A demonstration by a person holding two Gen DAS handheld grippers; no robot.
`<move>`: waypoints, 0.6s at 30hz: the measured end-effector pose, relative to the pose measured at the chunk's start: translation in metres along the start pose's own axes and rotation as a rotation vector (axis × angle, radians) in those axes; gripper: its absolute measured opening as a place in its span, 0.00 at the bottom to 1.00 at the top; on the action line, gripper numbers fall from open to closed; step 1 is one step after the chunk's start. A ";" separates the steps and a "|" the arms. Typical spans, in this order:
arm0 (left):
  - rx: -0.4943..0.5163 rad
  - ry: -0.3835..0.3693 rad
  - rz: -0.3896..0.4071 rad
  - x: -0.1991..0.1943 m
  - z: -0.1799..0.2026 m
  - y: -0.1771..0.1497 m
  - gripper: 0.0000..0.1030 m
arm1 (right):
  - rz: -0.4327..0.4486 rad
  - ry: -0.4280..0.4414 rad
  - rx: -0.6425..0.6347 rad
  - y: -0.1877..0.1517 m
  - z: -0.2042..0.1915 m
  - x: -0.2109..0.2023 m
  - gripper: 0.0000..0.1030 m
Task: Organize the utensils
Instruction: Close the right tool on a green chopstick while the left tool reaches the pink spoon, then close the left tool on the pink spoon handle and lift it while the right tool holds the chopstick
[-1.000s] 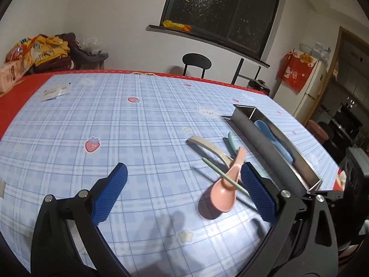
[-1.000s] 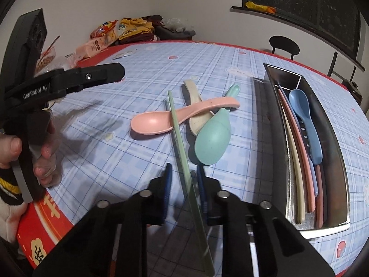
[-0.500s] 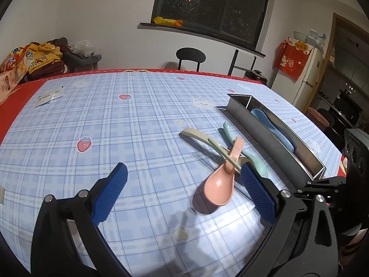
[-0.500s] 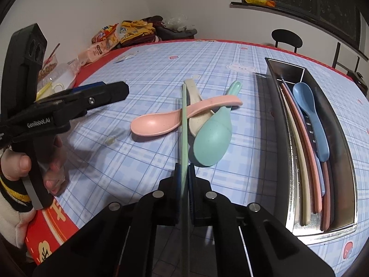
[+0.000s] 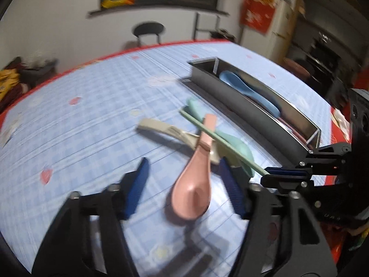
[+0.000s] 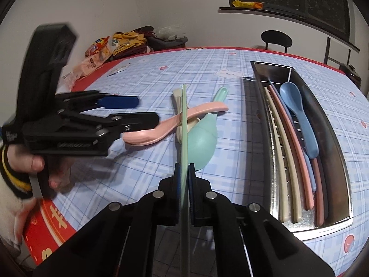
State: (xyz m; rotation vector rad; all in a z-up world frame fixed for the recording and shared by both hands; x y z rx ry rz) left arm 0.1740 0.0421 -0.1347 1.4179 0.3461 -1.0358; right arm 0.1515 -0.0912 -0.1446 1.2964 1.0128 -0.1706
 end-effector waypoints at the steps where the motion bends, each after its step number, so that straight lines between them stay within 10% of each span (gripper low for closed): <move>1: -0.002 -0.026 -0.016 0.004 0.000 0.004 0.49 | 0.000 -0.006 0.002 0.000 0.000 0.000 0.06; 6: -0.009 -0.163 -0.096 0.021 -0.001 0.015 0.49 | 0.003 -0.010 0.009 -0.001 0.001 0.000 0.06; 11: -0.061 -0.176 -0.140 0.035 -0.010 0.013 0.27 | -0.004 -0.006 0.005 0.000 0.001 0.001 0.06; 18: -0.114 -0.220 -0.154 0.030 -0.018 0.001 0.27 | -0.003 0.000 0.007 0.000 0.002 0.002 0.06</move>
Point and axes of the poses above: each gripper's, at about its wrist camera, not at the fingertips, and x roughly the way its jaws point, z to its right, y to its top, the point moved 1 cm from there along x, roughly the way its jaws point, and after that the axes turned 8 degrees about -x, right-handed, at the moved point
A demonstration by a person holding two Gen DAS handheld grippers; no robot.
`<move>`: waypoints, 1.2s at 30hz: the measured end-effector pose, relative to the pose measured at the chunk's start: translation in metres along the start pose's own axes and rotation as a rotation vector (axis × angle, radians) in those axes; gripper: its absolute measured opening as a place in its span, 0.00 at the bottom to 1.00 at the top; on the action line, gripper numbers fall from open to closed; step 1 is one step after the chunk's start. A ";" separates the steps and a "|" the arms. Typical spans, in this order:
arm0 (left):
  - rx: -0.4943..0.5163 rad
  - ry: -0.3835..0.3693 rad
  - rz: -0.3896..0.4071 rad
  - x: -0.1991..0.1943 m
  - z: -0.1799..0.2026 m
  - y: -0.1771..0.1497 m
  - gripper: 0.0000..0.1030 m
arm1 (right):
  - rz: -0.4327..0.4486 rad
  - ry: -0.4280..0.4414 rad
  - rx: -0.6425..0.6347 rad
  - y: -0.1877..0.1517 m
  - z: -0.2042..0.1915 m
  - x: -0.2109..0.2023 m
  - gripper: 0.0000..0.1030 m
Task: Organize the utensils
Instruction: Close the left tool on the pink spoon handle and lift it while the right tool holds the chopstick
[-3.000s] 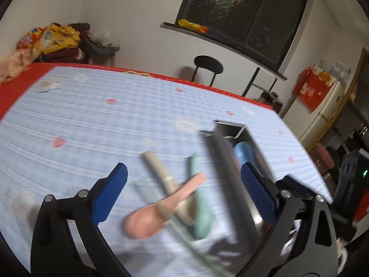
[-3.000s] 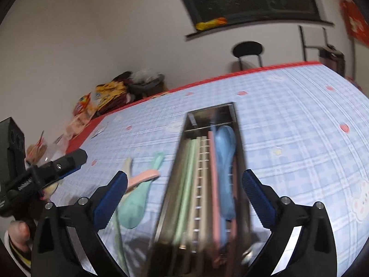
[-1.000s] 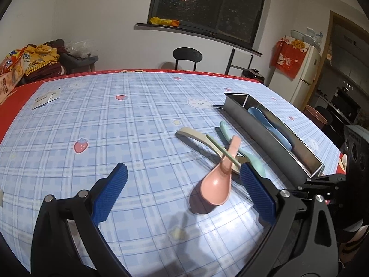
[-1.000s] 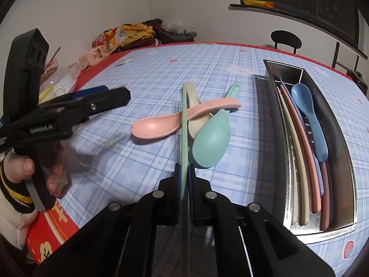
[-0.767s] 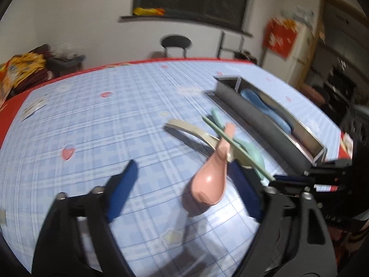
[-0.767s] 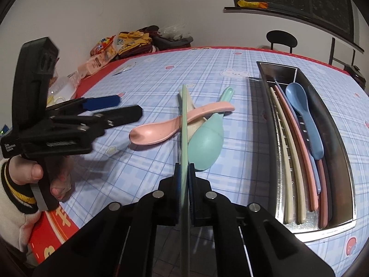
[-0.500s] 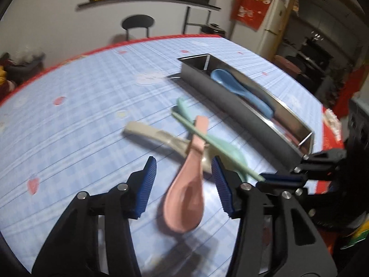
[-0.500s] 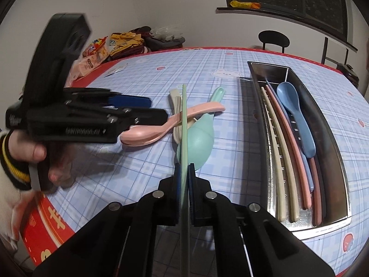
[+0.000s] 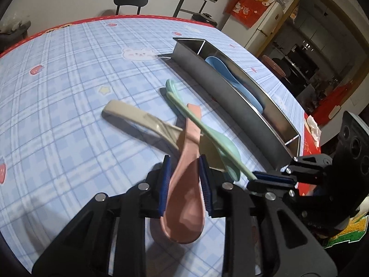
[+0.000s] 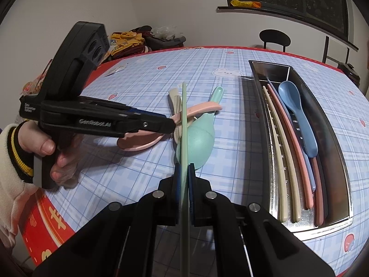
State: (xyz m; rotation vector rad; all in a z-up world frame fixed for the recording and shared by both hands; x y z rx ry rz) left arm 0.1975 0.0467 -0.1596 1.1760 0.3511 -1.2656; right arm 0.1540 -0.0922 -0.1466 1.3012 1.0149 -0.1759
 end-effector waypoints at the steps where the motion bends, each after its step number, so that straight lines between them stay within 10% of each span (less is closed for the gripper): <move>1: 0.001 0.005 -0.003 -0.001 0.001 -0.002 0.27 | 0.000 0.000 0.000 0.000 0.000 0.000 0.06; 14: -0.006 0.004 -0.020 0.006 0.007 0.000 0.24 | -0.007 -0.003 -0.005 -0.001 -0.001 0.001 0.06; 36: -0.112 0.043 0.191 -0.040 -0.006 -0.040 0.11 | -0.029 0.023 -0.010 0.000 -0.002 0.008 0.06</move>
Point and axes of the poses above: each gripper's, at about its wrist camera, not at the fingertips, and x roughly the way its jaws point, z to its right, y to its top, the point moved 1 cm from there along x, roughly the way its jaws point, and after that the axes turned 8 degrees about -x, right-handed, at the moved point
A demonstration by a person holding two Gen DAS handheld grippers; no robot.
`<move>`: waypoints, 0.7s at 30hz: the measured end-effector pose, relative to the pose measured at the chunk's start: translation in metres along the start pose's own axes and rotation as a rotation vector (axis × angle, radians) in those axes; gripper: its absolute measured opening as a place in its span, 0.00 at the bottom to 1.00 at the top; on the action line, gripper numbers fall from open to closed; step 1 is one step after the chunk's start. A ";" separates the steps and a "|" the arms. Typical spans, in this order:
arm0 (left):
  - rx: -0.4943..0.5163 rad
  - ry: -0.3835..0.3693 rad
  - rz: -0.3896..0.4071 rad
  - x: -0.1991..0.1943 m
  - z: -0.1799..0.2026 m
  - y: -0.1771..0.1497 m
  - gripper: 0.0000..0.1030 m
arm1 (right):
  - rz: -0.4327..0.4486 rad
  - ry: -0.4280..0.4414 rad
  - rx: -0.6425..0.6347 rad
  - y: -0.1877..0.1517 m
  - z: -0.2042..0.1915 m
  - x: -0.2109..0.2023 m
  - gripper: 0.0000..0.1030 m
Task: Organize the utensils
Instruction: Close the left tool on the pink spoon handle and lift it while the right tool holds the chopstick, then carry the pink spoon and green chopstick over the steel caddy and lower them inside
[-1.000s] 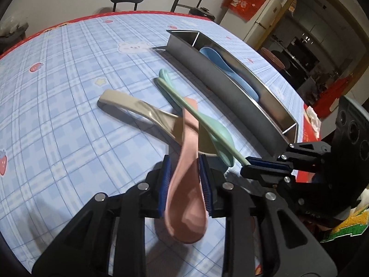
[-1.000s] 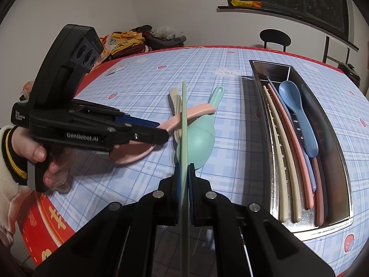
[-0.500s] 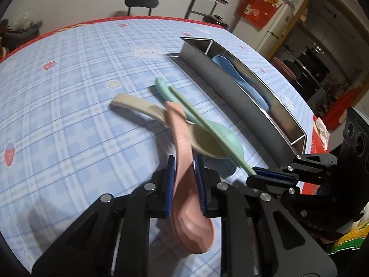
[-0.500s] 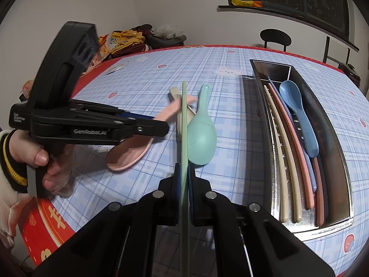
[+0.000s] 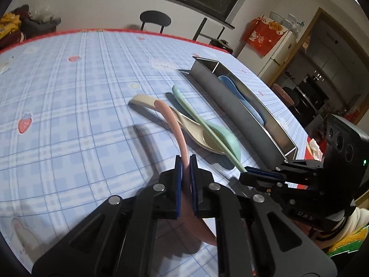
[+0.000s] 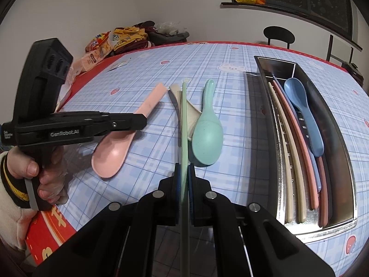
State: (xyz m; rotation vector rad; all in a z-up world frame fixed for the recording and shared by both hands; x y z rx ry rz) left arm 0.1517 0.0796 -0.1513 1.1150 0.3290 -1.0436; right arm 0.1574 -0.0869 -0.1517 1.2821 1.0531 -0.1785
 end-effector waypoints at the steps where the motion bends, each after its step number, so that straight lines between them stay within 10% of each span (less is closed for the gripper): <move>1: 0.008 0.005 0.007 -0.001 0.001 0.000 0.11 | 0.002 0.007 0.000 0.000 0.000 0.000 0.06; 21: 0.047 0.099 0.075 -0.004 0.011 -0.003 0.11 | 0.069 0.040 0.030 -0.002 0.006 -0.014 0.06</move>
Point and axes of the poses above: each gripper's, at about its wrist camera, not at the fingertips, and x roughly the way its jaws point, z to its right, y to its top, the point moved 1 cm from there along x, roughly the way its jaws point, and after that the axes turned 8 degrees about -x, right-handed, at the moved point
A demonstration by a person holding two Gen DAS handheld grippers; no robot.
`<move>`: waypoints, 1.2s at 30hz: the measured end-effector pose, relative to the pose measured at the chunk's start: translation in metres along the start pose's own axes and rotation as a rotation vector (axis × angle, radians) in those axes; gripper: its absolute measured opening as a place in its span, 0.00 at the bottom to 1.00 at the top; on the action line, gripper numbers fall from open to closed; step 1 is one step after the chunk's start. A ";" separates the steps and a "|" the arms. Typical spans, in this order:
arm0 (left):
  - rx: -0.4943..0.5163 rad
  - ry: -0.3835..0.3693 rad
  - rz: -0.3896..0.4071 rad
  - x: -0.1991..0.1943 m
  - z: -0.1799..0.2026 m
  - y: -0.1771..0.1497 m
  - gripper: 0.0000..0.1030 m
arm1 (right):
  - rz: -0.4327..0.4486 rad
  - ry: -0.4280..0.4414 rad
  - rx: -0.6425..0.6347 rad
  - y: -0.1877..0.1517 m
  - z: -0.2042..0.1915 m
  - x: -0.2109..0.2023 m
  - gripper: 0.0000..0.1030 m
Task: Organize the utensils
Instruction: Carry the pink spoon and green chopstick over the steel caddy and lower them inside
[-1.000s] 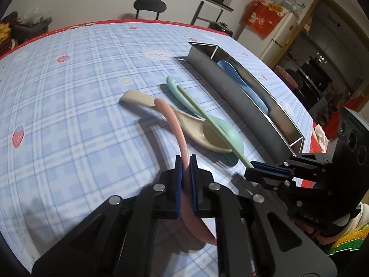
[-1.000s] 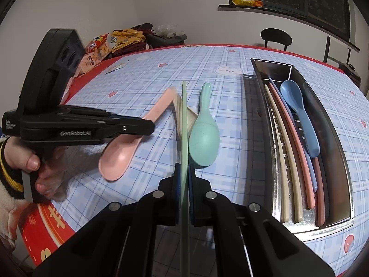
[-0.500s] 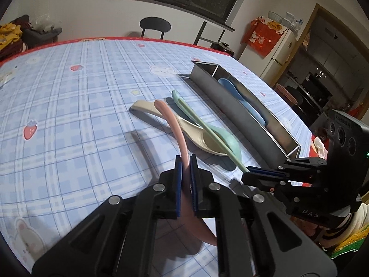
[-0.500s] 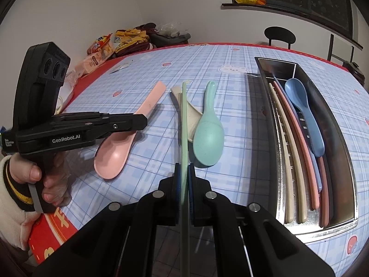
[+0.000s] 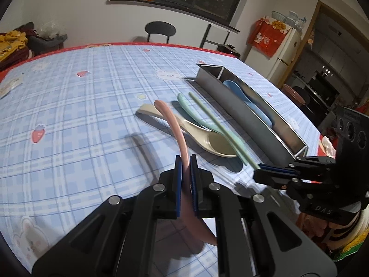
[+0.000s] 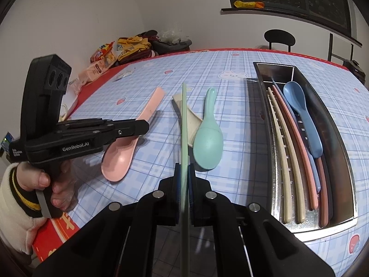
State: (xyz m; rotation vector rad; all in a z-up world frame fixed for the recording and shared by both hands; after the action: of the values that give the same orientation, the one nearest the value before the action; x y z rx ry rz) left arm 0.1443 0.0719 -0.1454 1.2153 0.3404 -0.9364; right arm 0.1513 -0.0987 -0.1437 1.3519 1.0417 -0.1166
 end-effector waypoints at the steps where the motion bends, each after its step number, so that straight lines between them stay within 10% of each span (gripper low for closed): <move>1: -0.002 0.016 0.012 -0.002 0.000 0.000 0.11 | 0.007 0.003 0.004 0.000 0.001 -0.001 0.06; 10: 0.009 0.192 0.108 -0.019 0.007 -0.005 0.11 | 0.086 0.049 0.020 0.002 0.005 -0.016 0.06; 22: -0.049 0.128 0.194 -0.048 0.067 0.031 0.11 | 0.252 0.117 0.122 0.041 0.080 -0.058 0.06; 36: 0.021 0.014 0.111 0.051 0.153 0.072 0.11 | 0.224 0.048 0.272 0.029 0.157 -0.038 0.06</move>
State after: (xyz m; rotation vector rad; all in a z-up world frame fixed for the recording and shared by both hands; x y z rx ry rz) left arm 0.1917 -0.0848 -0.0793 1.2478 0.2721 -0.8374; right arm 0.2324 -0.2390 -0.1176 1.7165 0.9309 -0.0599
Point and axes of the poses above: each gripper's, at about its wrist camera, not at the fingertips, and x roughly the way its jaws point, z to its right, y to its top, the point moved 1 cm from there along x, roughly the way its jaws point, and after that the axes turned 8 degrees about -x, right-handed, at the moved point
